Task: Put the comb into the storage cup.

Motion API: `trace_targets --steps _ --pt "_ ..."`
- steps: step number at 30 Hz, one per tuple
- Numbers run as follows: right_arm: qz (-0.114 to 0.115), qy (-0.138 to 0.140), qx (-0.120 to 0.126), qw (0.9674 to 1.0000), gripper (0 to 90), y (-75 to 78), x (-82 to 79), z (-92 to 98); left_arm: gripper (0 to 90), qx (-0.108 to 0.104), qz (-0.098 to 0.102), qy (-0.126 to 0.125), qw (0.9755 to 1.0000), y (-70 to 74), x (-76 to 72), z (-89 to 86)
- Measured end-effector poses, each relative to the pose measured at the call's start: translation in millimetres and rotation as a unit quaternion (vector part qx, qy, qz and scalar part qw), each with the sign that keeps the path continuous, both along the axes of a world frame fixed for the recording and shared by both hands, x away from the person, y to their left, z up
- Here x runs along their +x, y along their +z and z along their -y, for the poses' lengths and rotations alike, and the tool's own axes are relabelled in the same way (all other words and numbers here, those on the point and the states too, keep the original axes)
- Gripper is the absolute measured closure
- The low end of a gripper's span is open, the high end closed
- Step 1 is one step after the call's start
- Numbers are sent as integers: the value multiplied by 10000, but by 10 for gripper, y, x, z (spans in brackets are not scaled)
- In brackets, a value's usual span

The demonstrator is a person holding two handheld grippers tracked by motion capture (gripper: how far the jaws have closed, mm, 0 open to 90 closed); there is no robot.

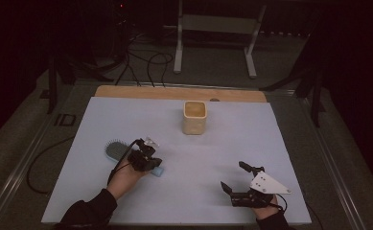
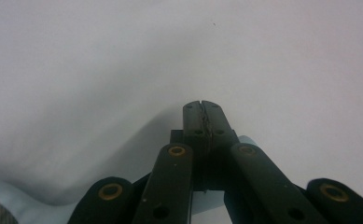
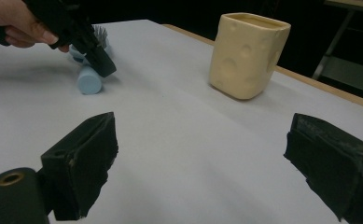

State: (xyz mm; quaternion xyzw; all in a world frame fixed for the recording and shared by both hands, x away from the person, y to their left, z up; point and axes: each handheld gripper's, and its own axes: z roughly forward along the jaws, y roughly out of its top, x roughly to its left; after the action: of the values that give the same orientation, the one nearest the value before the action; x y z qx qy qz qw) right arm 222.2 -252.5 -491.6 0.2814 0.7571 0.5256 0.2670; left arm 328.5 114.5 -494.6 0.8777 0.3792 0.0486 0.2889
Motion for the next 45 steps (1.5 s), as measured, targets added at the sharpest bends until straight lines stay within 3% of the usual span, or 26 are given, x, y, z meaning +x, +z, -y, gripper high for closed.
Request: trace_targets --steps 9,13,16,30,40,45 --pt "13 -2 -20 10000 88 1 1 0 900 92 -15 -141 9999 -20 -204 -108" --pt "-5 8 -20 10000 88 -4 3 -1 900 164 100 -185 9996 5 -330 -197" --pt "-11 10 -13 10000 88 -6 9 -5 900 150 20 -216 9997 11 -387 -273" --pt "-26 18 -43 10000 88 -11 12 -18 900 498 -196 -277 9982 44 -541 -617" --pt "-30 16 -51 10000 88 -18 19 -22 900 738 -251 -146 9969 71 -632 -883" --pt "-48 18 -49 10000 88 -19 19 -28 900 936 -312 -100 9951 70 -652 -986"
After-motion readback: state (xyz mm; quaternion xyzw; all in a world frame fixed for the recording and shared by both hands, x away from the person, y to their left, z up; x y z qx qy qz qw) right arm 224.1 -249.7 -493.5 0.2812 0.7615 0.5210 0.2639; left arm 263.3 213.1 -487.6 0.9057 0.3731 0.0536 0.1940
